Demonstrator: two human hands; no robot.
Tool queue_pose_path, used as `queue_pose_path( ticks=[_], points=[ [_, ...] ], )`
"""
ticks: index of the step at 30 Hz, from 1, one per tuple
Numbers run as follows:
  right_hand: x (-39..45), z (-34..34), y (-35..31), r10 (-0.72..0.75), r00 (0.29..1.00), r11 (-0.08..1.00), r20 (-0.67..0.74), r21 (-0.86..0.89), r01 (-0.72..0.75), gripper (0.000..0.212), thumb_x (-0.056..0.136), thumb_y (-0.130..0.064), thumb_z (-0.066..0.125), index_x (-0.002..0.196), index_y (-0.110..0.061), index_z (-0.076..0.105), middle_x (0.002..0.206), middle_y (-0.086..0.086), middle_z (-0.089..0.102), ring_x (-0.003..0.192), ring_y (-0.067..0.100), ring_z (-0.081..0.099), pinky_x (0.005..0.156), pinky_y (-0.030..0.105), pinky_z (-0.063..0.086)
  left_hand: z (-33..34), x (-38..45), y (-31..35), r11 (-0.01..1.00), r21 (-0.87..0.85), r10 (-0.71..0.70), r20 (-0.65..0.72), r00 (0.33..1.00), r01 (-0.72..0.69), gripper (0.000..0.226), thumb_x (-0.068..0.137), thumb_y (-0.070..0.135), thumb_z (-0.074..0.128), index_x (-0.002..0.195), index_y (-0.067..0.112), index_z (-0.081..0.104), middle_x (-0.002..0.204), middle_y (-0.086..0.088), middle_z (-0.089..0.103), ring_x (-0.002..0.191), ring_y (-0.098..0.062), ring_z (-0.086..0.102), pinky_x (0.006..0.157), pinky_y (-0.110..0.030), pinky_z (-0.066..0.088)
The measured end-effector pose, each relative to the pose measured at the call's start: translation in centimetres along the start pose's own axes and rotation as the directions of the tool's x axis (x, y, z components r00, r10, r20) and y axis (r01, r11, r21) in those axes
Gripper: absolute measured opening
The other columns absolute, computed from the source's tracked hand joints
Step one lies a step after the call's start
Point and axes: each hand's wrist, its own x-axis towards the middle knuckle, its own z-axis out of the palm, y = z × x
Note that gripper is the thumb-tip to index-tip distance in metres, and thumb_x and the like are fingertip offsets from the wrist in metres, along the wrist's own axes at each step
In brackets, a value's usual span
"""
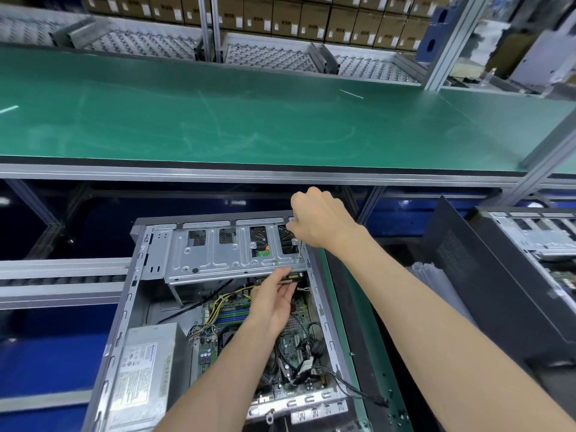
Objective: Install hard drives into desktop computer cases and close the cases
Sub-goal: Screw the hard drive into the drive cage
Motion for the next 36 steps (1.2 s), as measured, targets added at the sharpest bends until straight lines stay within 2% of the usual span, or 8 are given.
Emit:
queue_pose_path(
  ticks=[6, 8, 11, 16, 21, 26, 32, 36],
  points=[
    [0.2, -0.1, 0.4, -0.034, 0.997, 0.990, 0.069, 0.142, 0.024, 0.024, 0.079, -0.007, 0.063, 0.099, -0.016, 0.054, 0.089, 0.001, 0.045, 0.082, 0.026, 0.051, 0.054, 0.030, 0.033, -0.1, 0.0, 0.0, 1.000, -0.001, 0.001, 0.004, 1.000, -0.001, 0.067, 0.081, -0.007, 0.075, 0.138, -0.002, 0.040, 0.120, -0.020, 0.053, 0.110, -0.026, 0.057, 0.078, -0.031, 0.054],
    [0.1, 0.2, 0.5, 0.013, 1.000, 0.996, 0.000, 0.090, -0.012, 0.013, 0.089, -0.016, 0.063, 0.095, -0.013, 0.053, 0.084, 0.000, 0.041, 0.080, 0.028, 0.050, 0.058, 0.033, 0.036, -0.1, 0.0, 0.0, 1.000, -0.005, 0.000, 0.004, 1.000, 0.000, 0.068, 0.081, -0.007, 0.075, 0.139, -0.002, 0.039, 0.120, -0.020, 0.052, 0.113, -0.027, 0.056, 0.079, -0.032, 0.054],
    [0.1, 0.1, 0.7, 0.026, 0.999, 1.000, -0.047, 0.007, -0.026, 0.020, 0.091, -0.030, 0.064, 0.090, -0.015, 0.051, 0.080, 0.000, 0.044, 0.075, 0.027, 0.052, 0.063, 0.036, 0.038, -0.1, 0.1, 0.0, 1.000, -0.008, -0.006, 0.005, 1.000, 0.006, 0.071, 0.082, -0.008, 0.074, 0.141, -0.002, 0.036, 0.123, -0.020, 0.049, 0.124, -0.030, 0.051, 0.090, -0.033, 0.051],
    [-0.1, -0.5, 1.5, -0.017, 0.996, 0.981, 0.084, 0.196, 0.000, 0.025, 0.076, -0.006, 0.063, 0.095, -0.019, 0.054, 0.096, 0.004, 0.055, 0.090, 0.027, 0.057, 0.068, 0.037, 0.050, -0.1, 0.2, 0.0, 1.000, -0.024, -0.009, 0.012, 1.000, 0.010, 0.075, 0.081, -0.010, 0.074, 0.143, -0.001, 0.033, 0.131, -0.022, 0.047, 0.128, -0.033, 0.049, 0.098, -0.037, 0.049],
    [0.1, 0.1, 1.0, 0.005, 1.000, 1.000, -0.008, 0.010, -0.005, 0.020, 0.089, -0.028, 0.067, 0.090, -0.017, 0.052, 0.090, 0.004, 0.049, 0.082, 0.029, 0.054, 0.064, 0.036, 0.038, 0.0, 0.2, -0.1, 0.999, -0.034, -0.004, 0.015, 1.000, 0.004, 0.076, 0.081, -0.011, 0.073, 0.142, 0.005, 0.030, 0.126, -0.019, 0.045, 0.128, -0.032, 0.047, 0.107, -0.041, 0.046],
    [0.4, -0.3, 1.1, -0.033, 0.994, 0.989, 0.108, 0.145, 0.017, 0.027, 0.078, -0.008, 0.065, 0.101, -0.019, 0.055, 0.102, 0.005, 0.051, 0.090, 0.027, 0.053, 0.061, 0.030, 0.037, 0.0, 0.1, 0.1, 0.999, -0.032, -0.010, 0.016, 1.000, 0.011, 0.074, 0.081, -0.010, 0.073, 0.143, -0.001, 0.033, 0.129, -0.021, 0.046, 0.128, -0.032, 0.049, 0.098, -0.037, 0.049],
    [0.4, -0.1, 0.7, -0.009, 1.000, 0.999, 0.005, 0.043, 0.008, 0.020, 0.091, -0.027, 0.066, 0.090, -0.014, 0.051, 0.082, 0.001, 0.043, 0.080, 0.029, 0.053, 0.063, 0.036, 0.041, -0.2, 0.3, 0.0, 1.000, -0.015, -0.021, 0.020, 1.000, 0.021, 0.071, 0.083, -0.009, 0.072, 0.143, 0.000, 0.034, 0.111, -0.014, 0.049, 0.116, -0.025, 0.049, 0.105, -0.039, 0.047],
    [0.4, -0.5, 0.6, -0.046, 0.993, 0.991, 0.112, 0.132, 0.031, 0.025, 0.079, -0.008, 0.064, 0.102, -0.015, 0.057, 0.098, 0.007, 0.052, 0.087, 0.028, 0.057, 0.066, 0.038, 0.051, -0.1, 0.1, 0.1, 1.000, -0.008, -0.018, 0.013, 1.000, 0.018, 0.069, 0.083, -0.008, 0.073, 0.142, -0.001, 0.037, 0.126, -0.018, 0.049, 0.116, -0.026, 0.052, 0.099, -0.036, 0.049]
  ],
)
